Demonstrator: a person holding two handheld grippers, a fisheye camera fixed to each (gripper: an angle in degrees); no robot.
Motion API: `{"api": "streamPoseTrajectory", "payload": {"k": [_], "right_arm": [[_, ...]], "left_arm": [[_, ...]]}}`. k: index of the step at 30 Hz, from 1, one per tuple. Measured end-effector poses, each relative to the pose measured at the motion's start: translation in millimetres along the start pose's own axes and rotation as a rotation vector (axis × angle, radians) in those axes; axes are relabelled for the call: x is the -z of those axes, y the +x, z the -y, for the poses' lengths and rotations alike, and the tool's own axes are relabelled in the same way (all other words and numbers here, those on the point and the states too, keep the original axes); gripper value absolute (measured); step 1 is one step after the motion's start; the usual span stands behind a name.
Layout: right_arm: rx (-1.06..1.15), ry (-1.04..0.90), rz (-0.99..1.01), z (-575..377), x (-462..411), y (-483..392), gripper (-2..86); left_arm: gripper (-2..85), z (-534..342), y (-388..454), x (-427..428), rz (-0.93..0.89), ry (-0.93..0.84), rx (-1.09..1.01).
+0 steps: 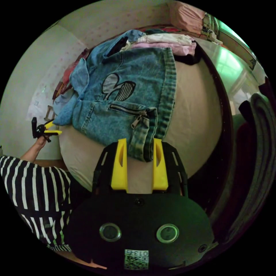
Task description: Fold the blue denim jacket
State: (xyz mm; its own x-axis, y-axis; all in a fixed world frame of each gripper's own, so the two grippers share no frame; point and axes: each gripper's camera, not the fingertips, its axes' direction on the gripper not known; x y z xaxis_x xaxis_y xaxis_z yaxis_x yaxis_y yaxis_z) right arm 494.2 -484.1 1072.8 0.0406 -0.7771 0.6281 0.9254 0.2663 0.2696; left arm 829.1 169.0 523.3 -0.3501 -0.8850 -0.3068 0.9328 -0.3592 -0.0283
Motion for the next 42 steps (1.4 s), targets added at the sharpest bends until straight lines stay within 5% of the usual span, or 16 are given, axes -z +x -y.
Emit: {"api": "streamPoseTrajectory", "payload": {"k": [4,8,17,21,29,33,37,42], "right_arm": [[0.056,-0.052,-0.112,4.2,1.7,-8.0,11.2],[0.057,-0.025,-0.076,3.3,2.2,-1.9,12.5],[0.073,-0.078,-0.136,32.0,12.9,10.2,3.7],[0.054,-0.042,-0.070,47.4,42.7,19.4,2.6],[0.038,-0.048,0.016,58.3,121.2,21.8,2.3],[-0.005,-0.160,-0.014,61.1,110.7,26.4,2.7],[-0.035,-0.302,-0.090,67.9,50.2,29.6,4.2],[0.007,-0.308,-0.143,80.0,90.9,18.1,8.5]], "left_arm": [[5.4,34.1,-24.0,-3.2,0.005,-0.049,0.014],[7.0,69.5,-51.1,0.3,-0.083,0.010,-0.023],[1.4,143.7,-63.6,-40.0,-0.098,-0.207,-0.141],[0.6,168.4,-90.5,-24.0,-0.238,-0.334,-0.165],[0.5,169.0,-122.2,45.6,-0.423,-0.202,-0.141],[0.4,166.1,-133.2,-8.7,-0.600,-0.297,-0.031],[0.8,165.3,-145.2,-81.9,-0.579,-0.403,0.108],[4.7,155.9,-167.1,-69.8,-0.625,-0.240,0.158]]}}
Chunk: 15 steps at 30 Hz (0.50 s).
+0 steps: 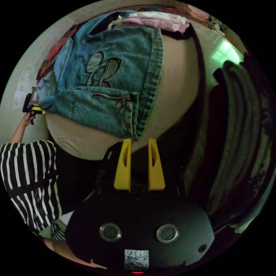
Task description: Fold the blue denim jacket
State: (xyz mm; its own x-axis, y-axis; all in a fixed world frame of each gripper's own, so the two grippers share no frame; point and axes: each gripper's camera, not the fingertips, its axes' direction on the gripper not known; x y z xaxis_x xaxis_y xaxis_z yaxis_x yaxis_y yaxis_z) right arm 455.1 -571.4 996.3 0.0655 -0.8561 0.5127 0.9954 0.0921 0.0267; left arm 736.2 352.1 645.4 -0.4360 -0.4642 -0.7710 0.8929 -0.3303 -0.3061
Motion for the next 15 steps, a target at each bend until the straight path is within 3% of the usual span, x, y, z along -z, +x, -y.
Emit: {"api": "streamPoseTrajectory", "payload": {"k": [5,8,10,12,15], "right_arm": [[0.099,0.259,-0.071,31.9,57.2,-29.1,9.4],[0.172,0.193,-0.083,73.6,40.4,-51.4,9.5],[0.196,0.133,-0.111,91.3,28.0,-60.7,9.3],[0.205,0.095,-0.149,100.8,24.5,-66.9,8.7],[0.195,0.083,-0.142,108.4,39.2,-74.0,7.4]], "left_arm": [[13.2,-2.4,10.8,39.4,-0.025,0.138,-0.070],[15.3,15.4,21.2,46.4,0.029,0.214,-0.074],[13.4,35.4,24.0,29.5,0.086,0.121,-0.076],[4.3,57.9,16.2,2.0,0.150,-0.007,-0.067],[2.6,69.2,8.4,-1.0,0.198,0.013,-0.046]]}}
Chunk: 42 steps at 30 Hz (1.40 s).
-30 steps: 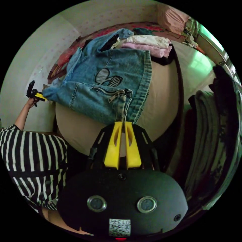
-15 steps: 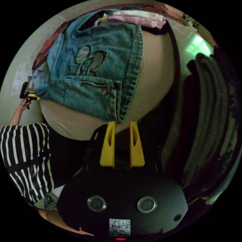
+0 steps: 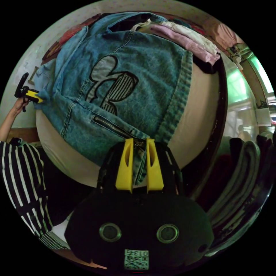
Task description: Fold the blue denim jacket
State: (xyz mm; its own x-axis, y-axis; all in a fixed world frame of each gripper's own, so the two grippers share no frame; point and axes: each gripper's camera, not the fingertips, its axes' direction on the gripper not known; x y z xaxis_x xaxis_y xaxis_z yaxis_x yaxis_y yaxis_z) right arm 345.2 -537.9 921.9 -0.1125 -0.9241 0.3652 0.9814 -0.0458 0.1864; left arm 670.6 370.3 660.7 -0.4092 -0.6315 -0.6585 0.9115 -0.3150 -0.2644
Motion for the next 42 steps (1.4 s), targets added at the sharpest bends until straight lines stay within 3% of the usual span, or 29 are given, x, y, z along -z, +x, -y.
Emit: {"api": "streamPoseTrajectory", "payload": {"k": [5,11,15,19,23,30,36,39,42], "right_arm": [[-0.085,0.160,-0.084,-1.3,49.8,-10.0,7.0],[-0.096,0.055,-0.009,17.5,39.8,-6.5,7.8],[-0.083,0.094,-0.093,20.8,79.4,-8.9,7.7],[0.023,0.284,-0.006,64.6,119.5,-42.6,9.5],[0.202,0.402,0.159,162.2,138.1,-97.1,10.6],[0.431,0.460,0.162,326.7,172.3,-174.4,11.2],[0.400,0.391,0.135,439.3,180.2,-192.7,12.4],[0.397,0.291,0.180,465.2,176.3,-198.5,7.0],[0.485,0.272,0.069,460.2,189.0,-210.3,4.0]], "left_arm": [[2.9,-4.8,13.6,17.4,0.137,0.081,-0.126],[6.1,-5.5,-45.3,0.0,-0.146,0.084,0.020],[10.7,-51.4,-33.6,40.4,-0.017,0.158,-0.056],[14.0,-77.7,-7.6,30.6,0.134,0.125,-0.106],[6.4,-68.8,-3.4,-8.6,0.305,0.043,-0.082],[1.0,-71.8,-66.0,-7.9,-0.024,0.063,0.088],[0.7,-75.0,-78.9,-20.6,-0.056,0.065,0.129],[0.7,-79.3,-81.0,-23.8,-0.059,0.078,0.134],[0.7,-81.2,-83.1,-26.3,-0.070,0.071,0.144]]}}
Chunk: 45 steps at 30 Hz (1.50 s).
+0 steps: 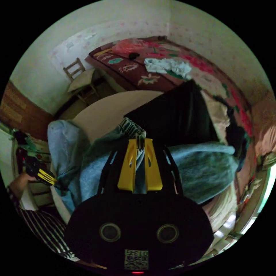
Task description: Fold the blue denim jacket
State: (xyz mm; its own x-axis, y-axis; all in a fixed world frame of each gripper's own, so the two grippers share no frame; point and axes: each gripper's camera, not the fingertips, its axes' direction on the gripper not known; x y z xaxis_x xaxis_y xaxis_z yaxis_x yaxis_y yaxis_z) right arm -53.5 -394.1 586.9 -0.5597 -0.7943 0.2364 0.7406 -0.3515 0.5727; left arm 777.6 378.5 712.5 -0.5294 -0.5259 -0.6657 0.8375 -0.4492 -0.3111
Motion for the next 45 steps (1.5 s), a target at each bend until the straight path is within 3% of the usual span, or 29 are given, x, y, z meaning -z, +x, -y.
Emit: {"api": "streamPoseTrajectory", "payload": {"k": [3,7,9,14,17,20,24,28,31,37,39,42,45], "right_arm": [[0.077,0.167,-0.147,-17.6,58.4,-8.7,2.8],[-0.029,0.429,-0.253,-77.6,140.0,19.9,2.0],[-0.117,0.430,-0.274,-100.8,141.2,43.7,1.8],[-0.386,0.188,-0.226,-151.1,72.5,94.2,1.9],[-0.402,0.223,-0.226,-168.0,67.8,92.0,2.3],[-0.345,0.215,-0.244,-171.5,75.6,82.9,3.4],[-0.276,0.216,-0.253,-176.2,89.5,67.9,4.7],[-0.166,0.272,-0.254,-193.0,122.1,44.2,5.0],[-0.101,0.351,-0.222,-219.8,151.7,29.3,5.1],[-0.116,0.477,-0.150,-279.8,183.0,10.8,5.1],[-0.093,0.523,-0.128,-296.8,192.4,0.7,5.2],[0.012,0.549,-0.101,-331.4,209.6,-24.6,5.0],[0.136,0.590,-0.131,-384.6,223.7,-61.1,4.7]], "left_arm": [[0.7,-0.4,-0.2,-3.8,0.000,-0.014,-0.017],[0.7,-2.8,-6.4,-8.5,-0.079,0.028,-0.011],[0.6,-5.5,-12.0,-9.7,-0.131,0.062,0.027],[0.2,-26.0,-7.3,-4.6,-0.160,0.034,0.107],[-0.1,-43.8,15.6,20.5,-0.076,0.131,0.110],[-0.2,-28.8,58.5,29.5,-0.120,0.287,-0.041],[-0.3,40.0,103.5,-27.3,0.013,0.195,-0.173],[-0.3,65.7,90.4,-65.1,0.170,0.069,-0.062],[-0.4,45.1,60.9,-71.0,-0.033,0.139,0.164],[-0.3,71.2,163.4,-70.3,0.137,0.195,-0.216],[-0.3,90.0,167.8,-92.0,0.324,0.055,-0.170],[-0.3,81.7,151.3,-96.9,0.208,0.099,-0.069],[-0.3,62.3,155.0,-94.1,0.213,0.176,0.012]]}}
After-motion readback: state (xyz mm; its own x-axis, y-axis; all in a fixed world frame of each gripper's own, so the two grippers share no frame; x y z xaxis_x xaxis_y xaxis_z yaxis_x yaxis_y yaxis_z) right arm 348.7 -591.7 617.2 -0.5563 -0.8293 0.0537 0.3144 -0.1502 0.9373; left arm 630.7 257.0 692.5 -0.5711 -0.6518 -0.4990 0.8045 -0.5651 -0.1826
